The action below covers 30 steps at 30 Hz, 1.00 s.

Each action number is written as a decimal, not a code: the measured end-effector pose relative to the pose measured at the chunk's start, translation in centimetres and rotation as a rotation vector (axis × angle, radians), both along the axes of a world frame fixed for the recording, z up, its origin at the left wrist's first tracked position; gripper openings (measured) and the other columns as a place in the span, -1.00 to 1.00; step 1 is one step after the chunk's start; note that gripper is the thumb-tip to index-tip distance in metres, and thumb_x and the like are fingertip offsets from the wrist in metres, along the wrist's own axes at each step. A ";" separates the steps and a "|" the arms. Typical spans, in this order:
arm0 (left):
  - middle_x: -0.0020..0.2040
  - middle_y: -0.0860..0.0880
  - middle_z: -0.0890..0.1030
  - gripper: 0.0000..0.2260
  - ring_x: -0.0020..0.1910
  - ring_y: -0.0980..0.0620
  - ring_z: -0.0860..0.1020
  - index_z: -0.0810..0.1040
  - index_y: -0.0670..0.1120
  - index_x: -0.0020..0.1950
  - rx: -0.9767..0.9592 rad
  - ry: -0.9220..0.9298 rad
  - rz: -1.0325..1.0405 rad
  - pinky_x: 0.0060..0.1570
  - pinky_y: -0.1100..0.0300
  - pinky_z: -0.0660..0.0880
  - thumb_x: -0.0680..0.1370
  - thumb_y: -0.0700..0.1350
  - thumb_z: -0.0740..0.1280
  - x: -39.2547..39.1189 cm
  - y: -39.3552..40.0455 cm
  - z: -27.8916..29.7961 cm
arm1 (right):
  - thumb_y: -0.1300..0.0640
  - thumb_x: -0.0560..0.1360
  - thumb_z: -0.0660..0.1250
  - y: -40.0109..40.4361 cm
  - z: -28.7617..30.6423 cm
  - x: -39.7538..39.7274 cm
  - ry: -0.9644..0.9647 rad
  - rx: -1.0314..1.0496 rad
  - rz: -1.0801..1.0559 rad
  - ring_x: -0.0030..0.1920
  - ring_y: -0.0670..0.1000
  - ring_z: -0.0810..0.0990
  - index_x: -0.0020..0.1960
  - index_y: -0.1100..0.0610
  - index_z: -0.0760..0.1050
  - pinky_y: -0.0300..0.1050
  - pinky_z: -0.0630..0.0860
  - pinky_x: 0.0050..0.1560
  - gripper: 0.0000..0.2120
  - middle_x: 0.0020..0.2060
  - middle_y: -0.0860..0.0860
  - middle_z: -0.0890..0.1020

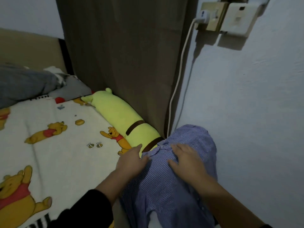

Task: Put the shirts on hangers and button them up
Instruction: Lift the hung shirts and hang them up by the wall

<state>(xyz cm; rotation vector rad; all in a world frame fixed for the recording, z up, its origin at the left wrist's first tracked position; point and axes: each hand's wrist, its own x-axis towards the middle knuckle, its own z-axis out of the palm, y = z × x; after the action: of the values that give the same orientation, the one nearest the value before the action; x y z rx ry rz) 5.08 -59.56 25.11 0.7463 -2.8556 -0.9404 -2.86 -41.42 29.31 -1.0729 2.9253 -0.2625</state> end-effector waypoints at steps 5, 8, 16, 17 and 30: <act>0.48 -0.09 0.32 -0.46 0.41 -0.10 0.34 0.19 -0.06 0.52 0.149 -0.104 0.021 0.32 0.00 0.33 0.60 0.15 0.14 -3.6 -1.6 -3.2 | -0.14 0.57 0.15 -3.8 -1.9 -3.5 -0.006 0.022 0.054 0.46 0.01 0.16 0.50 0.01 0.17 -0.08 0.00 0.47 -0.45 0.46 0.01 0.26; 0.45 -0.15 0.35 -0.48 0.38 -0.13 0.36 0.22 -0.13 0.49 0.231 -0.167 -0.005 0.30 0.05 0.31 0.62 0.12 0.12 -4.9 -1.3 -4.2 | -0.15 0.57 0.15 -5.1 -3.2 -5.2 -0.018 0.031 0.062 0.46 0.02 0.17 0.50 0.02 0.18 -0.06 0.01 0.47 -0.44 0.46 0.02 0.27; 0.38 -0.15 0.44 -0.40 0.30 -0.14 0.45 0.23 -0.06 0.46 0.373 -0.217 0.107 0.27 0.02 0.36 0.54 0.27 0.14 -6.8 -1.0 -5.6 | -0.16 0.57 0.12 -5.2 -4.9 -6.8 -0.059 0.046 0.103 0.47 0.04 0.15 0.51 0.04 0.15 -0.05 0.01 0.48 -0.43 0.48 0.04 0.25; 0.36 -0.14 0.45 -0.34 0.29 -0.15 0.46 0.23 -0.06 0.45 0.337 -0.213 0.140 0.27 -0.01 0.37 0.50 0.32 0.13 -6.7 -1.0 -5.5 | -0.17 0.57 0.13 -5.2 -4.9 -6.8 -0.064 0.031 0.109 0.47 0.04 0.14 0.51 0.04 0.15 -0.04 0.01 0.49 -0.42 0.48 0.04 0.24; 0.35 -0.02 0.48 -0.41 0.29 -0.07 0.43 0.20 -0.01 0.52 -0.072 0.336 0.301 0.27 -0.01 0.32 0.56 0.24 0.14 -3.3 -0.2 1.7 | -0.06 0.56 0.23 -5.5 1.5 -7.9 0.195 -0.254 0.189 0.50 0.04 0.10 0.52 0.08 0.10 -0.08 -0.02 0.47 -0.38 0.50 0.03 0.21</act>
<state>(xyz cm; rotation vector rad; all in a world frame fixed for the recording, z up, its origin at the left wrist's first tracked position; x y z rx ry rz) 1.74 -59.73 26.81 0.8834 -2.3926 -0.8241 -10.80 -46.95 30.82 -1.4782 2.9863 -0.5681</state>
